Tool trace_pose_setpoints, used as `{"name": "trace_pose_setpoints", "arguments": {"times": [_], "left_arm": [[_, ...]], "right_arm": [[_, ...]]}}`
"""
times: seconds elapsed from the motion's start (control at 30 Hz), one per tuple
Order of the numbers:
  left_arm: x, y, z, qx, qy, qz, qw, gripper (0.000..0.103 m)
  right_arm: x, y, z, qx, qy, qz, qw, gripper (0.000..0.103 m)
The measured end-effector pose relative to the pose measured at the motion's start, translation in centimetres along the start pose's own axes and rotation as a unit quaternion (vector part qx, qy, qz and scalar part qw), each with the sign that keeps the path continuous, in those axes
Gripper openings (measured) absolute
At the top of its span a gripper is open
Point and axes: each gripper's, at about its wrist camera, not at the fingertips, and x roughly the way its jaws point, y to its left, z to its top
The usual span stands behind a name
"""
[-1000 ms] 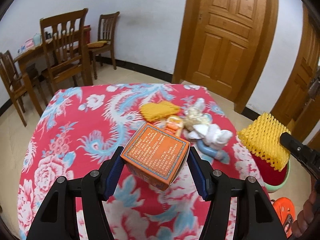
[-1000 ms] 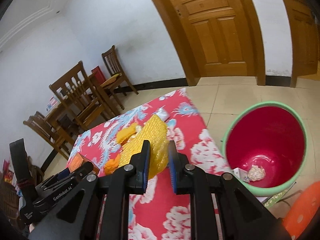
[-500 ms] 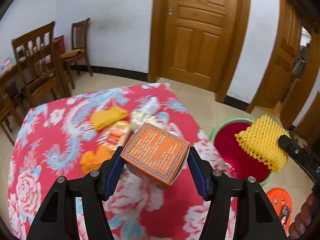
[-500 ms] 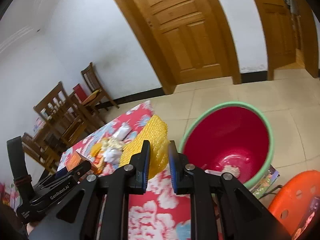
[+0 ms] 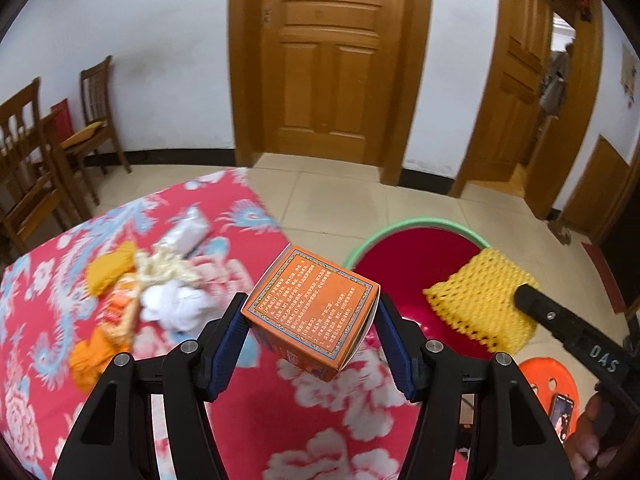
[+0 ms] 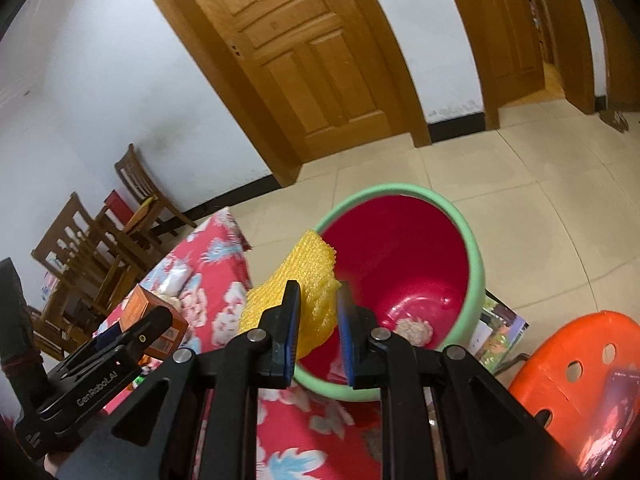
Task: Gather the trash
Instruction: 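Open the right tool over the bucket to drop the net while the left tool drops the orange box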
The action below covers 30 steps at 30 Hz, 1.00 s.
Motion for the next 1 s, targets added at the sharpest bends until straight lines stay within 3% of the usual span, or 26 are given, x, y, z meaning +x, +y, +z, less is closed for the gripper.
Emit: {"name": "trace_pose_setpoints", "arguments": {"times": [0.53, 0.77, 1.0], "left_arm": [[7.0, -4.8, -0.4, 0.041, 0.057, -0.041, 0.9967, 0.064], [8.0, -5.9, -0.4, 0.055, 0.067, -0.051, 0.9950, 0.065], [8.2, -6.0, -0.4, 0.057, 0.065, -0.043, 0.9953, 0.073]], "right_arm": [[3.4, -5.1, -0.9, 0.056, 0.039, -0.055, 0.996, 0.023], [3.6, -6.1, -0.9, 0.068, 0.044, -0.058, 0.995, 0.028], [3.3, -6.4, -0.7, 0.074, 0.039, -0.060, 0.995, 0.034]]}}
